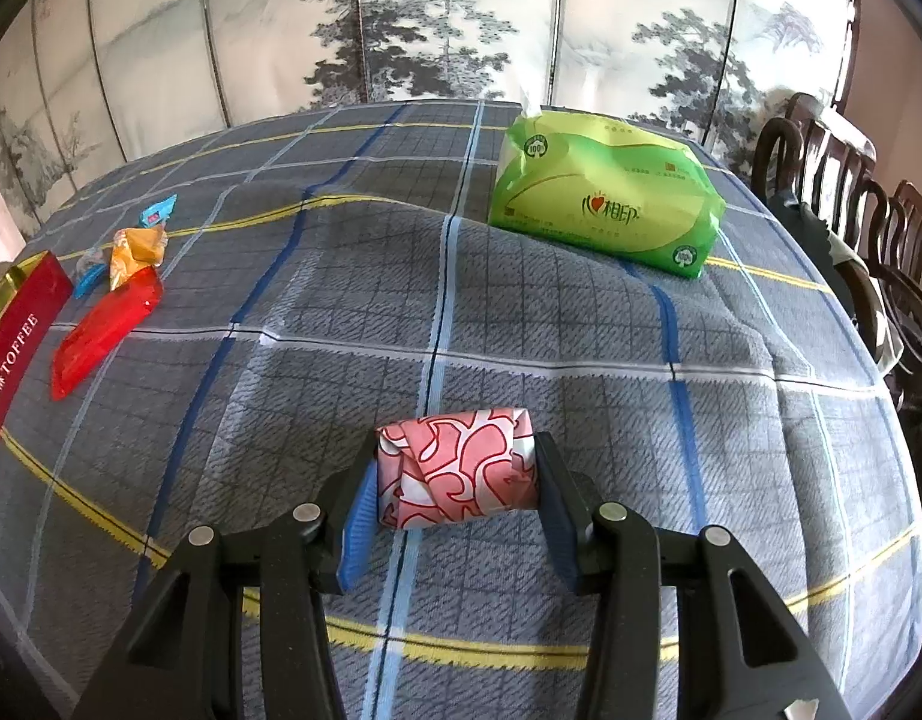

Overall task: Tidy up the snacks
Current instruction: 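Carry the pink candy into the gold tray and open the right tool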

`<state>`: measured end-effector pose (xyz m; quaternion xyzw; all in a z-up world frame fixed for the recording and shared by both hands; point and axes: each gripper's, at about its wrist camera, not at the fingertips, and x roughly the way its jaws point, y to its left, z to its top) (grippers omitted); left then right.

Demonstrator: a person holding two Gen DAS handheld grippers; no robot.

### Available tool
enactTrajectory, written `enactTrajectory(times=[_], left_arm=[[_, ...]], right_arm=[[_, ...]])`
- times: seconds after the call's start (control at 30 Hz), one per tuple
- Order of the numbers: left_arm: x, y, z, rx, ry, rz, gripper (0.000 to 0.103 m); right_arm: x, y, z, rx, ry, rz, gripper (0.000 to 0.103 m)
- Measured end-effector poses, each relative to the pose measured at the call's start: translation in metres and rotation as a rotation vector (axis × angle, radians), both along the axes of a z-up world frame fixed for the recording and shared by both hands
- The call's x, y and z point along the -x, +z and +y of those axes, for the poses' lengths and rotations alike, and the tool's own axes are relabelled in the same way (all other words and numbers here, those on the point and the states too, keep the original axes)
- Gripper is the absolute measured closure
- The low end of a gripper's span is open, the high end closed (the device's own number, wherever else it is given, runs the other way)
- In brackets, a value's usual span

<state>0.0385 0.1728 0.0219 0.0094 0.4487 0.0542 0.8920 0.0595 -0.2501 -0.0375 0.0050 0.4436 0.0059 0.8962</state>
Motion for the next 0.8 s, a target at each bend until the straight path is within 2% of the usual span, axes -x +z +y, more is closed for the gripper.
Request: enactTrajectory(times=[0.13, 0.27, 0.37, 0.53, 0.8], left_arm=[[0.023, -0.002, 0.016, -0.028, 0.017, 0.015, 0.049], [0.042, -0.006, 0.015, -0.12, 0.025, 0.012, 0.049], [0.054, -0.005, 0.015, -0.121, 0.024, 0.004, 0.049], [0.059, -0.001, 0.02, -0.079, 0.023, -0.002, 0.049], [0.064, 0.001, 0.025, -0.055, 0.027, 0.002, 0.049]], right_arm=[[0.007, 0.0, -0.003, -0.024, -0.012, -0.006, 0.06], [0.014, 0.002, -0.005, -0.066, -0.023, -0.003, 0.06], [0.022, 0.01, 0.005, -0.091, -0.003, -0.02, 0.06], [0.032, 0.039, 0.044, -0.149, 0.093, -0.084, 0.06], [0.045, 0.087, 0.163, -0.227, 0.402, -0.156, 0.06]])
